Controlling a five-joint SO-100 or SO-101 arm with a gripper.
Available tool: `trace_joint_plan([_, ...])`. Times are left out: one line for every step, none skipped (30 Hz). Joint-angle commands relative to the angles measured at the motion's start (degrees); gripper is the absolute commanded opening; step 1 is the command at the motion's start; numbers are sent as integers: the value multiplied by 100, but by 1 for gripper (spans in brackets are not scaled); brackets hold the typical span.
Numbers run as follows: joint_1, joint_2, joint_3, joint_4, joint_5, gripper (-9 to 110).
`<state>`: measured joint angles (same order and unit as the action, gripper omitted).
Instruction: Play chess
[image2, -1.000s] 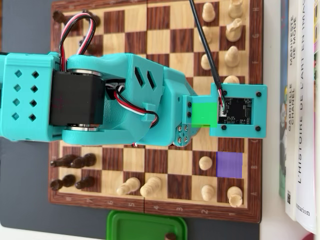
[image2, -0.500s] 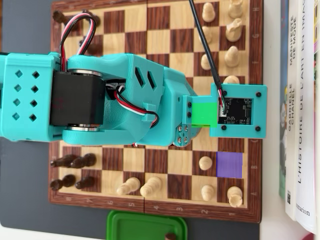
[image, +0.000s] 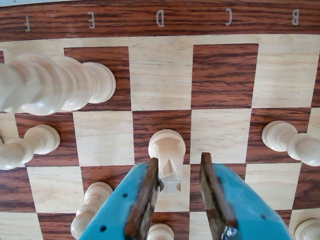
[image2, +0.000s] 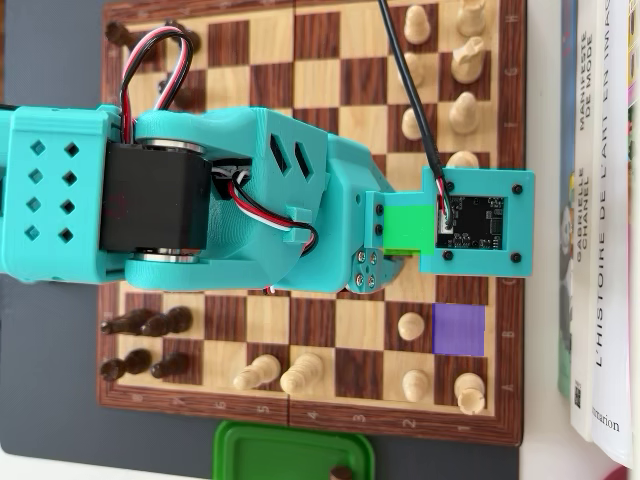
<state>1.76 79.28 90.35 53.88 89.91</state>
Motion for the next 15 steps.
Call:
trace_joint_plan([35, 158, -308, -44, -35, 13])
trace_joint_plan([35, 264, -308, -26, -35, 13])
trace_joint_plan([35, 378, -290, -26, -35, 13])
trace_joint_plan([35, 492, -255, -35, -35, 13])
trace_joint_plan([35, 562, -246, -35, -35, 14])
trace_joint_plan([26, 633, -246, -26, -18, 14])
trace_joint_plan([18, 694, -237, -18, -18, 14])
trace_joint_plan([9, 773, -211, -26, -9, 14])
trace_joint_plan([-9, 835, -167, -62, 18, 14])
trace_joint_plan([-18, 914, -123, -70, 18, 14])
trace_joint_plan([-18, 1002, -79, -70, 26, 14])
trace_joint_plan([-26, 1107, -18, -70, 26, 13])
trace_joint_plan([-26, 1213, 44, -70, 26, 13])
trace_joint_plan([-26, 1318, 97, -70, 26, 13])
trace_joint_plan([-26, 1424, 167, -70, 26, 13])
